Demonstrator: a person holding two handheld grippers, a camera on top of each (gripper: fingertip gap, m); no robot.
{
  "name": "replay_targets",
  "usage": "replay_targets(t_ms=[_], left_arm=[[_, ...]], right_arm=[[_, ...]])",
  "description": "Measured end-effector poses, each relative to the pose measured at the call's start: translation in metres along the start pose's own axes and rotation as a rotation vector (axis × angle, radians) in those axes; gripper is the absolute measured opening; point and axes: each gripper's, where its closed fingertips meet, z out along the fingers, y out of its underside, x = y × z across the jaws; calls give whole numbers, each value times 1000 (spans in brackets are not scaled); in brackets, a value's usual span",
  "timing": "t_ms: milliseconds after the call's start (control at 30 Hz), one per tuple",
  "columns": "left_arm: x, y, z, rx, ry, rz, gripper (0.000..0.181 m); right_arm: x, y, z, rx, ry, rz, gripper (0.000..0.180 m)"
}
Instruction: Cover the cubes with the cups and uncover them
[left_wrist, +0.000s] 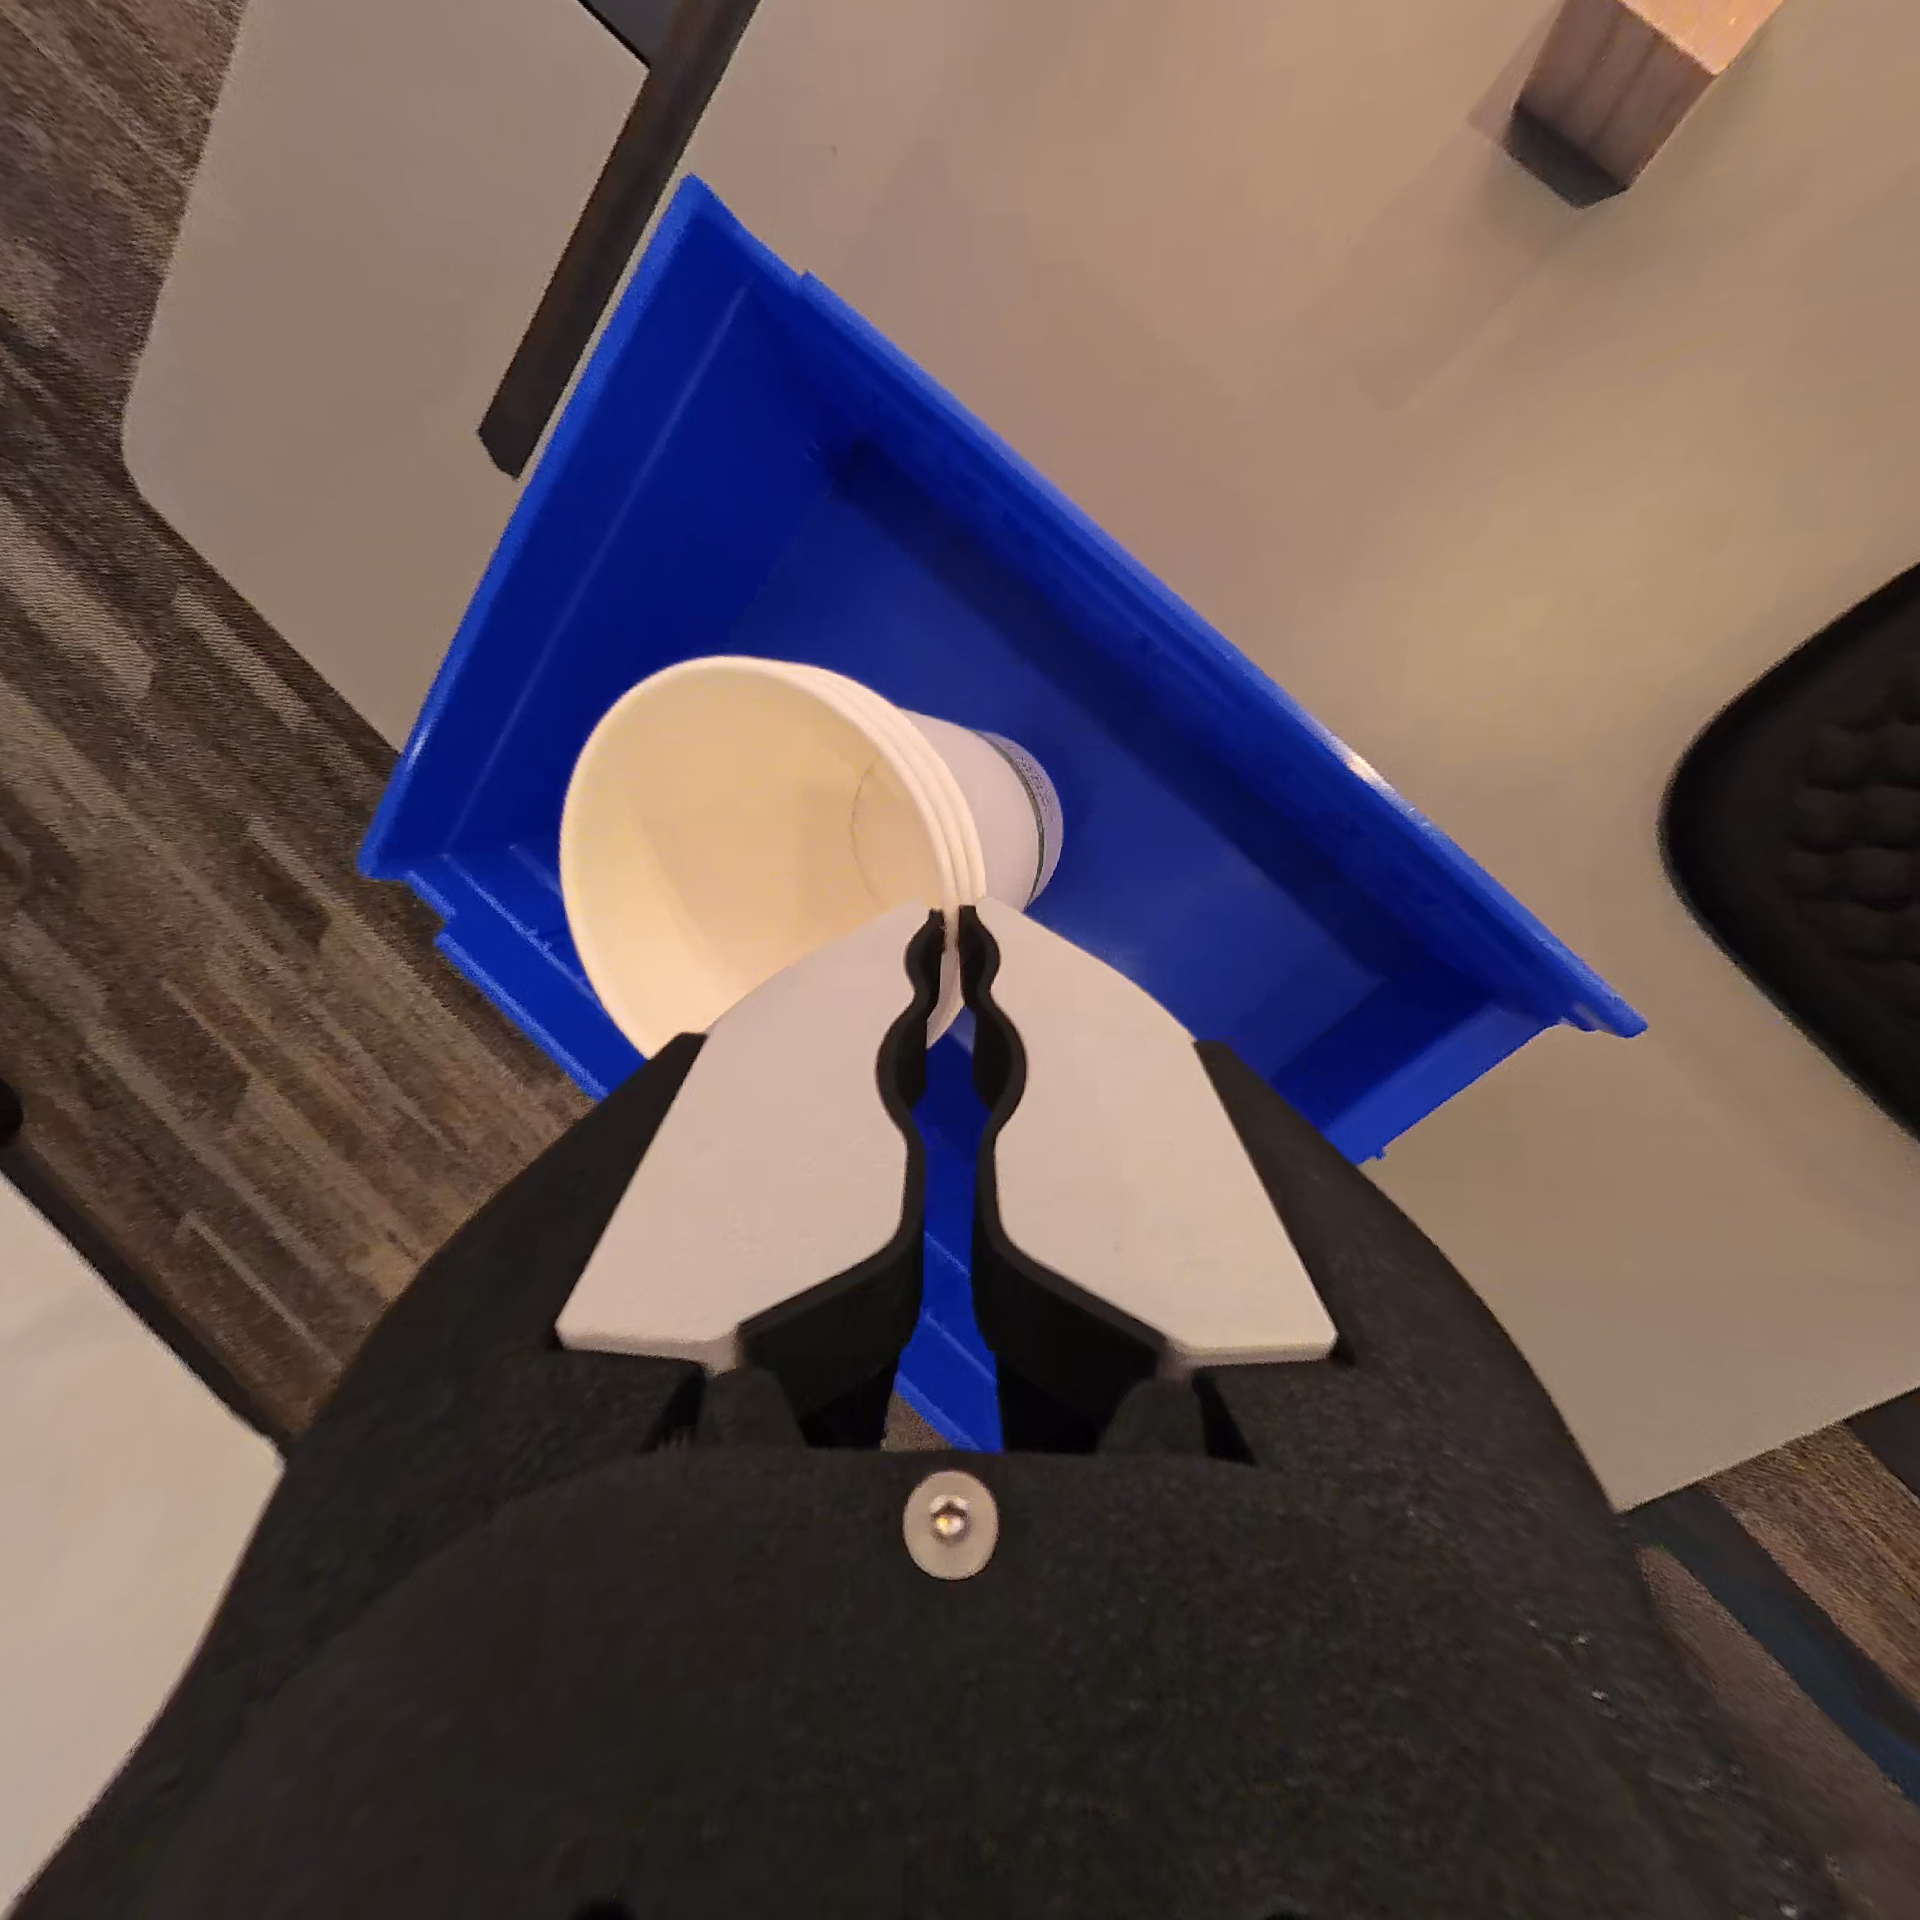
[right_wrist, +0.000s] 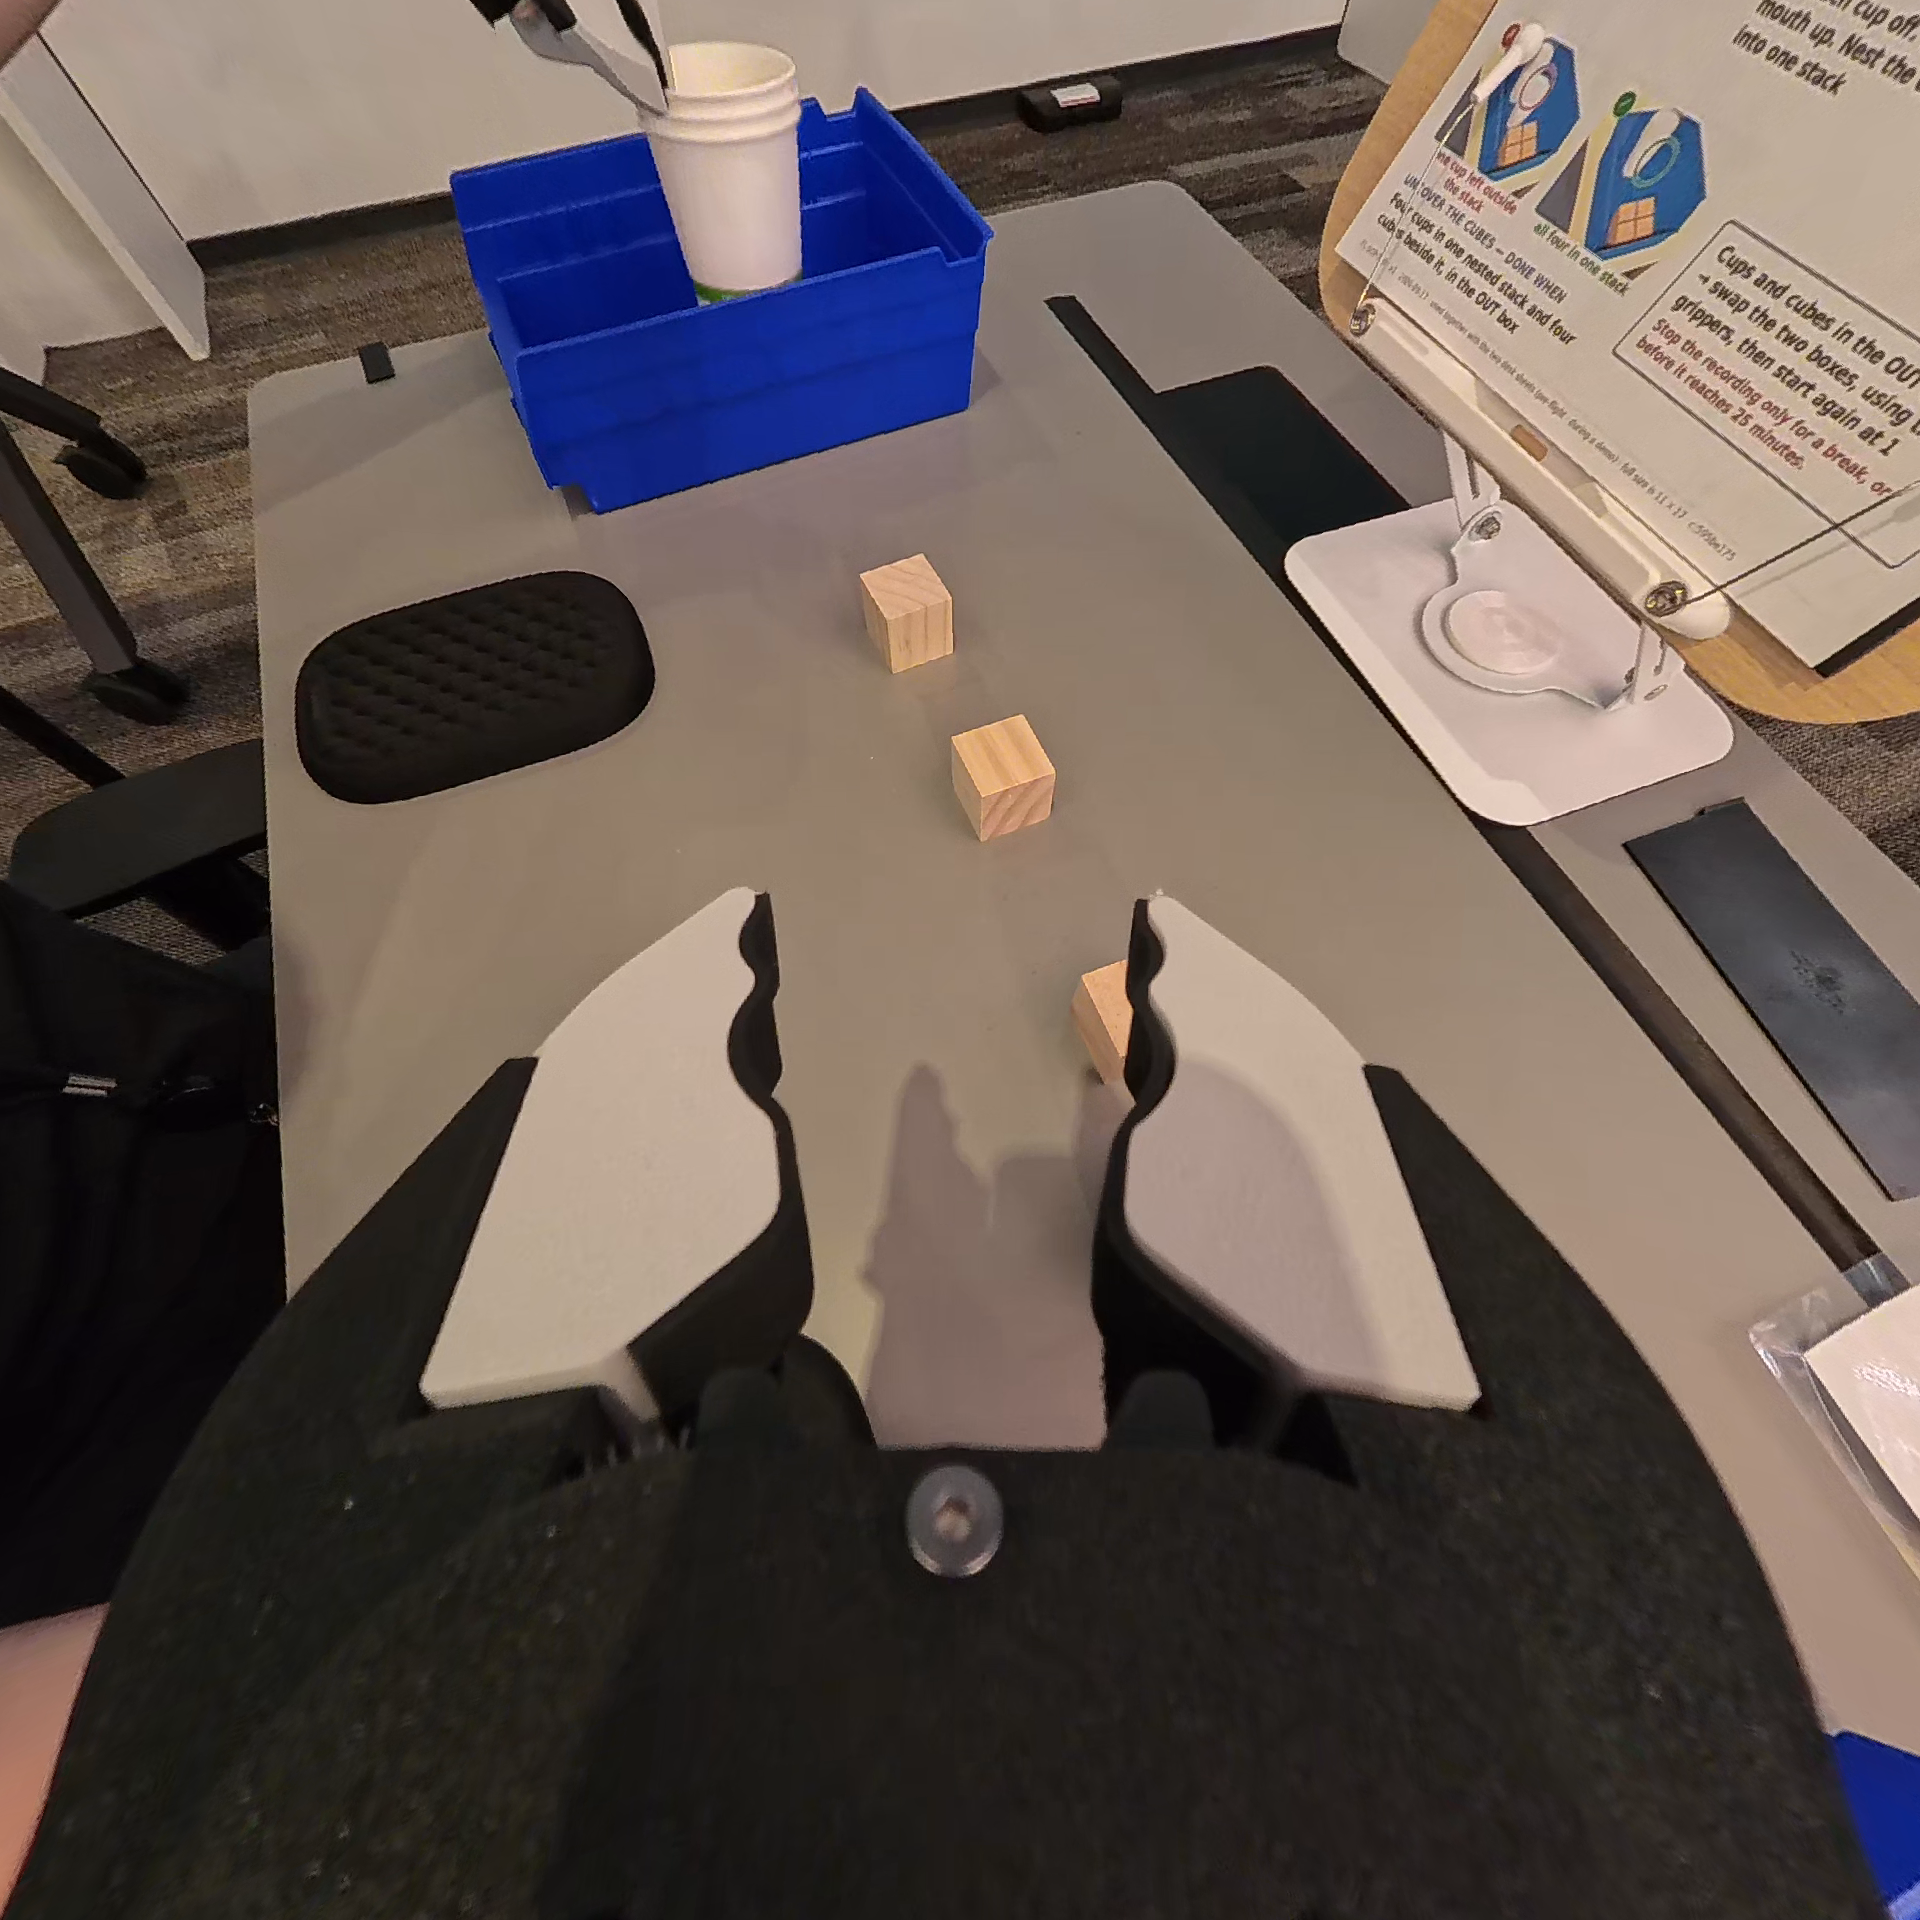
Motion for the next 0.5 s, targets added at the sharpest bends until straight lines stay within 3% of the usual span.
replay_targets(t_ms=[33, 500], left_arm=[[-2, 1, 0, -10, -17, 6, 3], [-9, 15, 16, -135, -188, 147, 3]], right_arm=[[0, 0, 0, -1, 0, 0, 64], [-1, 7, 2, -40, -5, -3, 64]])
